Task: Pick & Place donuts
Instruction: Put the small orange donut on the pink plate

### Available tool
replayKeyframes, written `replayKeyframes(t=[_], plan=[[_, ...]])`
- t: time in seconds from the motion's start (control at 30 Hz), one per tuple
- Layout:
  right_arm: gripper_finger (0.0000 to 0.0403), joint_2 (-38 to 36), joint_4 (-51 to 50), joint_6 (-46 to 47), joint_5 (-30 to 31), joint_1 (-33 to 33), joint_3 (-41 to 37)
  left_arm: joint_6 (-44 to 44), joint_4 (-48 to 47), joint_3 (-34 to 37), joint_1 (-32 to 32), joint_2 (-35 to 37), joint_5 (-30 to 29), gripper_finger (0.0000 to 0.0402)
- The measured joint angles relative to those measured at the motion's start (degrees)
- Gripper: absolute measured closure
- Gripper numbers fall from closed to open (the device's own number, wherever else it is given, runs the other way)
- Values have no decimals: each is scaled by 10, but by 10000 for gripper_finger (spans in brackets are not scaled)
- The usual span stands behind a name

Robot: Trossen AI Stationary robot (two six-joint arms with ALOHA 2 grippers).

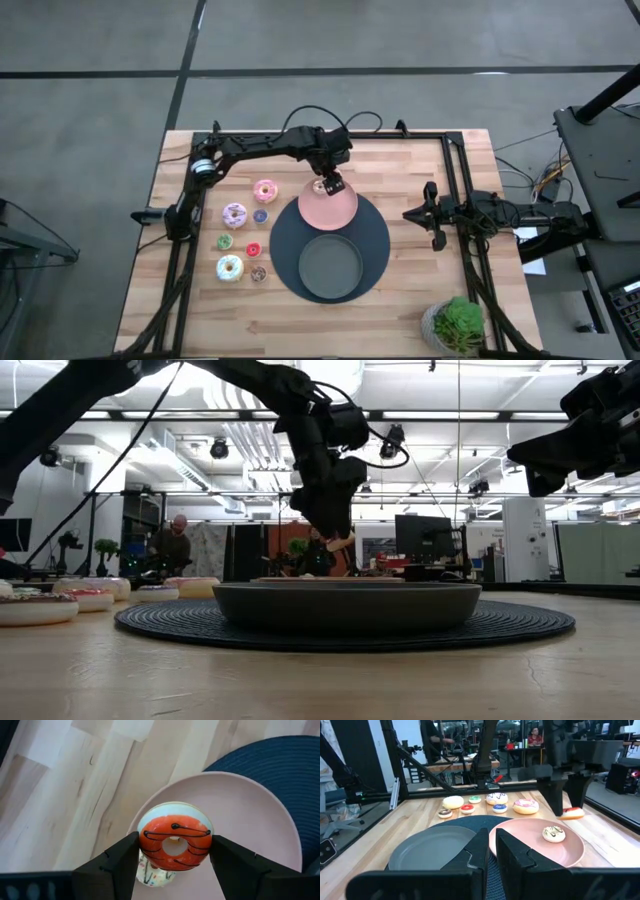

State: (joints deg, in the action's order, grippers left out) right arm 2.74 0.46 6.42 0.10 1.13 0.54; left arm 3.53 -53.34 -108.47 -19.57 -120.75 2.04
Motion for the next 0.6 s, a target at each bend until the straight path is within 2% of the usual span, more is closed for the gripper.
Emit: replayKeyframes(t=[0.3,0.6], plan=[[374,0,0,0,0,0,0,-14,0,-2,0,-5,1,193],[374,0,0,0,0,0,0,-16,8,-11,-2,-43,0,193]])
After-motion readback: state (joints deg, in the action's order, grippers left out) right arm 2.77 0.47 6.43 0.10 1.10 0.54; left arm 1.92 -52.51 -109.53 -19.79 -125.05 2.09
